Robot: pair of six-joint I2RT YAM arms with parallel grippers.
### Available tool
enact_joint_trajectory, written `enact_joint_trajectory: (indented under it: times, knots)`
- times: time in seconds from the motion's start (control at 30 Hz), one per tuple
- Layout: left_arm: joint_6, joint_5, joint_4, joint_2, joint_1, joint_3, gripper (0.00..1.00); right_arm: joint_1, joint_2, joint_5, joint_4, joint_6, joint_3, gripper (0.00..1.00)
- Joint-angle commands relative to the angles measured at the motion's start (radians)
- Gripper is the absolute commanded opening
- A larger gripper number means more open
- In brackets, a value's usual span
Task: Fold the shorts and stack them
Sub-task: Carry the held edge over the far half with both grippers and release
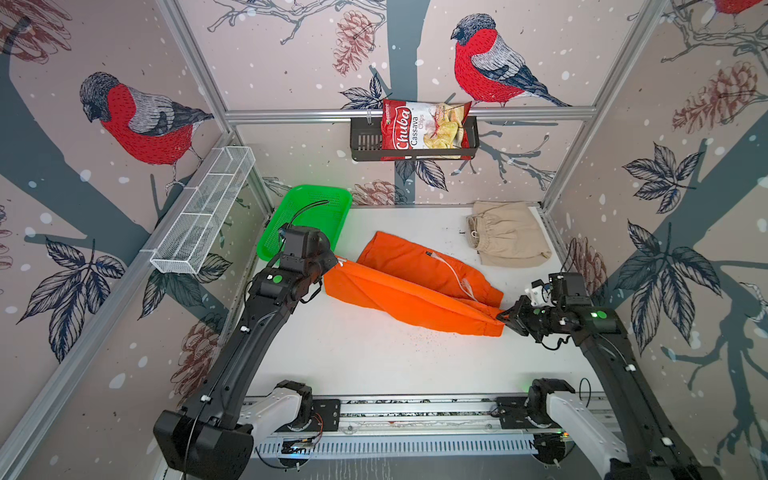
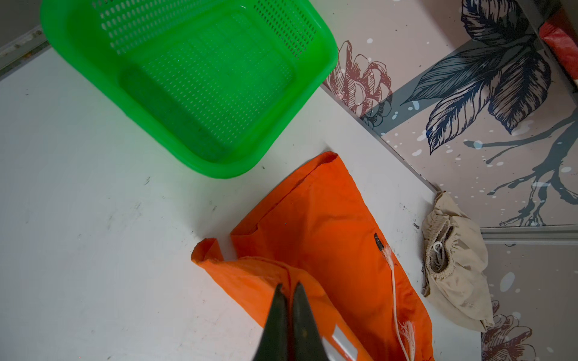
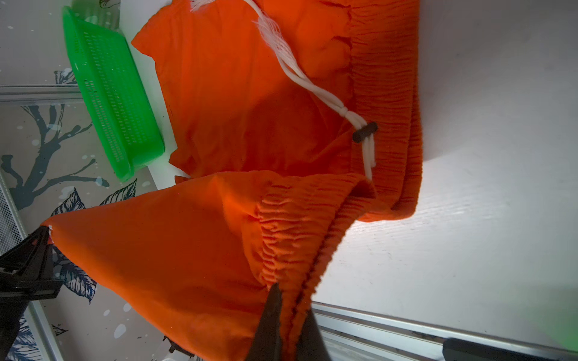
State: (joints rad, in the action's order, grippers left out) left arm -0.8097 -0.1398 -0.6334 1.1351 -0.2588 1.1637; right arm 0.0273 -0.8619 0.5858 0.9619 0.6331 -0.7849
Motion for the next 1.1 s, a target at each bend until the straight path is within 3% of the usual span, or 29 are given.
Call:
enact_joint_trajectory:
  times: [0.0,0.47,1.07]
  knots:
    - [0.053,-0.098,0.173,0.055,0.004,0.044,0.00,-0.024,-0.048,-0.063,0.049,-0.094,-0.030,0.03]
    - [0.125,-0.100,0.263,0.238,-0.077,0.216,0.00,-0.107,-0.130,-0.079,0.127,-0.188,-0.125,0.02]
    - [0.150,-0.101,0.349,0.412,-0.080,0.267,0.00,-0.142,-0.218,-0.086,0.072,-0.229,-0.119,0.03]
